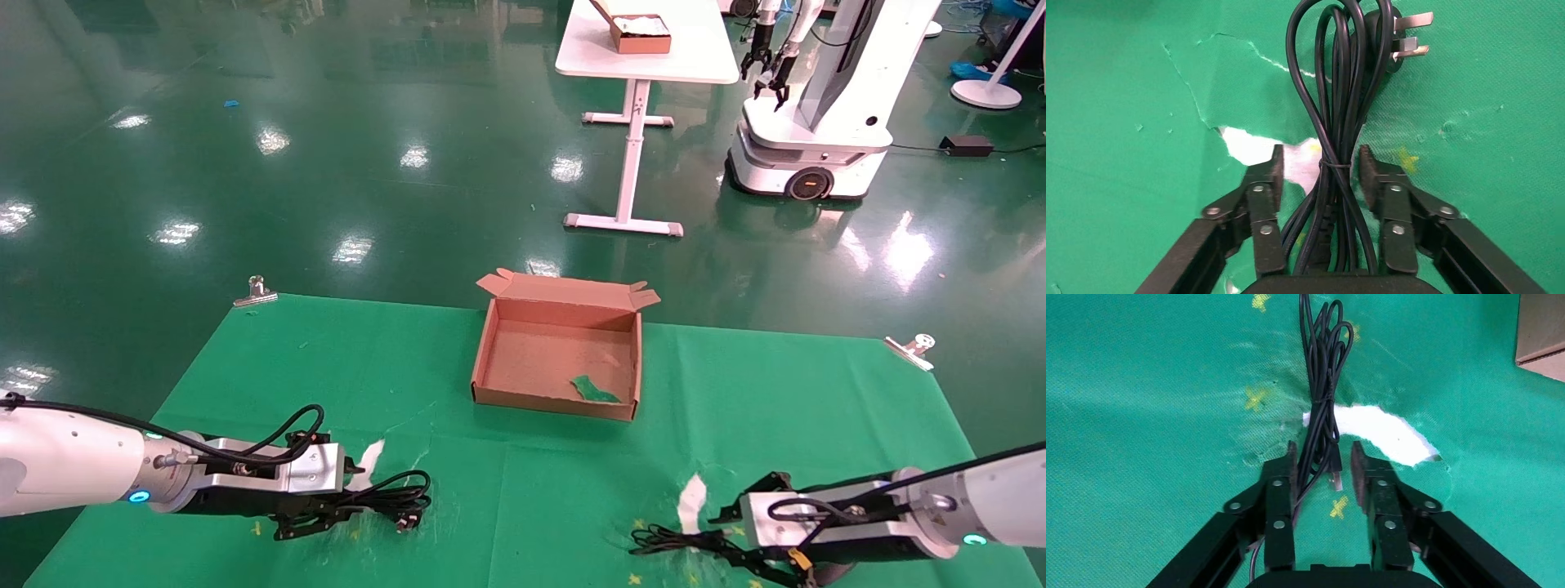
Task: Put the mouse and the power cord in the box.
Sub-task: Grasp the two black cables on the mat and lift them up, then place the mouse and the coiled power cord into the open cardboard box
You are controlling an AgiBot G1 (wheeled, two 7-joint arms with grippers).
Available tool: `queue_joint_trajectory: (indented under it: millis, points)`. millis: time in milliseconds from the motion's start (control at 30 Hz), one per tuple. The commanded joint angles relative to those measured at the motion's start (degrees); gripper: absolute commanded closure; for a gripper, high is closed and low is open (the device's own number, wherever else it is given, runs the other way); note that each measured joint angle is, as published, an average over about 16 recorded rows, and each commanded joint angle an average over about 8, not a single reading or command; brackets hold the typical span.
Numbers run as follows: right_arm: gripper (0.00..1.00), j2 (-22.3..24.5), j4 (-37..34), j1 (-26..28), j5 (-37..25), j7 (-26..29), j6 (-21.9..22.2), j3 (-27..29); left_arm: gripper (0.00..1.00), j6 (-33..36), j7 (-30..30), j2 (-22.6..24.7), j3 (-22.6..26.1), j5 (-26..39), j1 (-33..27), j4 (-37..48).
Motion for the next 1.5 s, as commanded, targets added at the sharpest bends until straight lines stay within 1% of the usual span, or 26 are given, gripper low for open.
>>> queue_joint_trajectory:
  millis: [33,467,533,633,800,933,1000,1100,1200,1267,1333,1400,1500]
  points:
    - [1.0,0.0,0.0,0.0,0.0,0.0,0.0,0.0,1.0,0.0,0.0,0.0,0.0,0.0,0.0,0.0]
    - [1.0,0.3,0.1,0.2,0.4,0.0,-0.5,0.2,1.0,0.1,-0.3,-0.1,0.0,0.0,0.0,0.1]
    - [1.0,0.8,0.0,0.4,1.0,0.3,-1.1,0.7,1.0,0.5,-1.2,-0.3,-0.2,-0.3,-0.3,0.6]
    - [1.0,2.3,-0.2,1.3,2.6,0.8,-2.6,1.8,1.0,2.2,-4.1,-1.1,-1.6,-2.3,-1.1,2.3]
    - [1.0,6.6,0.4,5.7,5.4,2.3,-5.9,3.8,1.0,7.9,-9.5,-3.7,-5.8,-8.4,-4.1,4.8]
    - [1.0,9.2,2.9,11.5,6.1,3.9,-7.3,4.4,1.0,12.3,-12.9,-4.0,-8.8,-12.7,-7.9,4.9]
    - [1.0,9.0,4.0,14.2,6.3,5.2,-7.4,4.6,1.0,13.1,-14.6,-3.1,-9.9,-14.3,-9.8,4.7]
    - [1.0,6.5,5.0,16.9,6.8,6.8,-6.6,5.0,1.0,11.8,-16.8,-0.5,-11.4,-16.3,-12.5,4.2]
    - [1.0,1.9,4.7,17.5,7.6,7.4,-4.1,5.5,1.0,7.6,-17.9,3.0,-12.4,-17.8,-14.7,3.4]
    - [1.0,-1.8,3.9,17.1,7.8,7.0,-0.7,5.6,1.0,3.9,-18.2,5.5,-12.9,-18.5,-15.9,3.0]
    - [1.0,-5.6,2.8,16.3,7.7,6.4,4.6,5.6,1.0,0.5,-18.2,7.6,-13.2,-18.9,-17.0,2.7]
    - [1.0,-9.2,1.6,15.4,7.3,5.6,10.9,5.5,1.0,-2.3,-18.2,9.2,-13.5,-19.3,-17.9,2.5]
    - [1.0,-13.7,-0.2,13.5,6.8,5.1,20.4,5.3,1.0,-4.4,-18.2,10.5,-13.9,-19.9,-18.8,2.6]
